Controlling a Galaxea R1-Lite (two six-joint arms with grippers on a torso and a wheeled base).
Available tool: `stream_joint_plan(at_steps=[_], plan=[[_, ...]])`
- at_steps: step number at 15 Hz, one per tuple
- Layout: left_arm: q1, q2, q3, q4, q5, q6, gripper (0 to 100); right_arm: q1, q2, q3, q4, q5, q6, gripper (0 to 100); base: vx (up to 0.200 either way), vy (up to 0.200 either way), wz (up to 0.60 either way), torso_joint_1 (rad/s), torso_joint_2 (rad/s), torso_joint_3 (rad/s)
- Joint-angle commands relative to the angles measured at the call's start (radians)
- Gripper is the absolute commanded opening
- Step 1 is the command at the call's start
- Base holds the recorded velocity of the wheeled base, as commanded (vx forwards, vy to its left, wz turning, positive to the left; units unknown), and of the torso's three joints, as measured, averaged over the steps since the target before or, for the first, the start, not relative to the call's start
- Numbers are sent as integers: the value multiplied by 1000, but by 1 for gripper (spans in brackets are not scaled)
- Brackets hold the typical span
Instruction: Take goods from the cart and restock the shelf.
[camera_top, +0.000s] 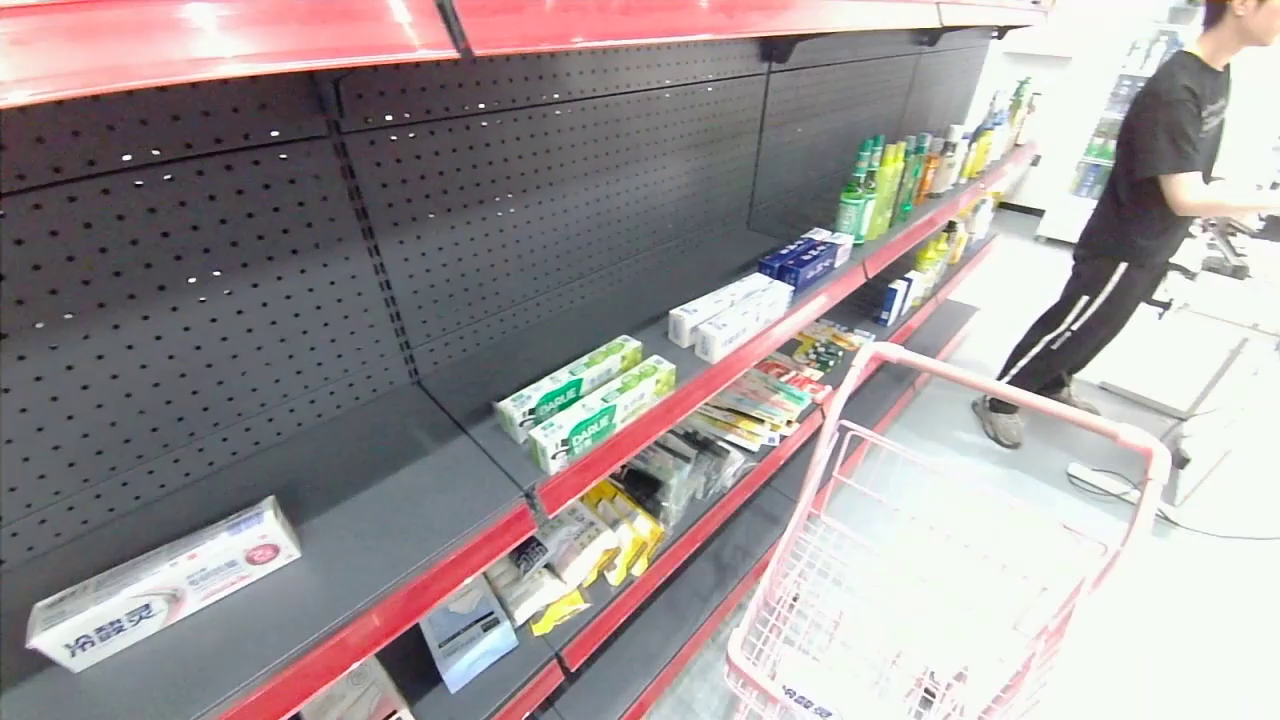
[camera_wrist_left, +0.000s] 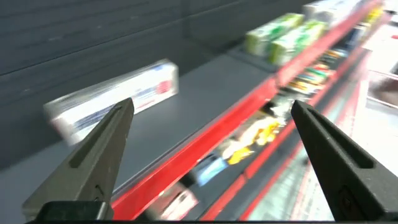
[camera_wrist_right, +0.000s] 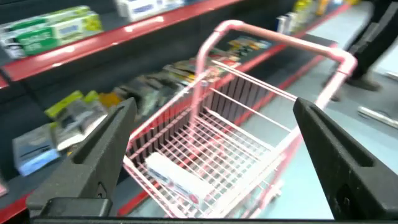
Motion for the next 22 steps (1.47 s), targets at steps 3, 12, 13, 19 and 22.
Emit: stream_joint_plan(at_steps=[3,12,13,19,22], plan=[[0,1,0,0,2,-1,100,0,0,0,0,-1,0,100,0,0,-400,2,-2,2],[0,1,0,0,2,-1,100,43,333,-311,-12,60,120,100,0,0,0,0,0,0],[0,1,0,0,2,-1,100,66,655,-601,1,77,316,100,0,0,0,0,0,0],[0,1,0,0,2,-1,100,149,1658,-787,-98,160,-14,100,0,0,0,0,0,0],[0,1,0,0,2,-1,100,230,1951,-848,-112,172,-235,100,0,0,0,0,0,0]])
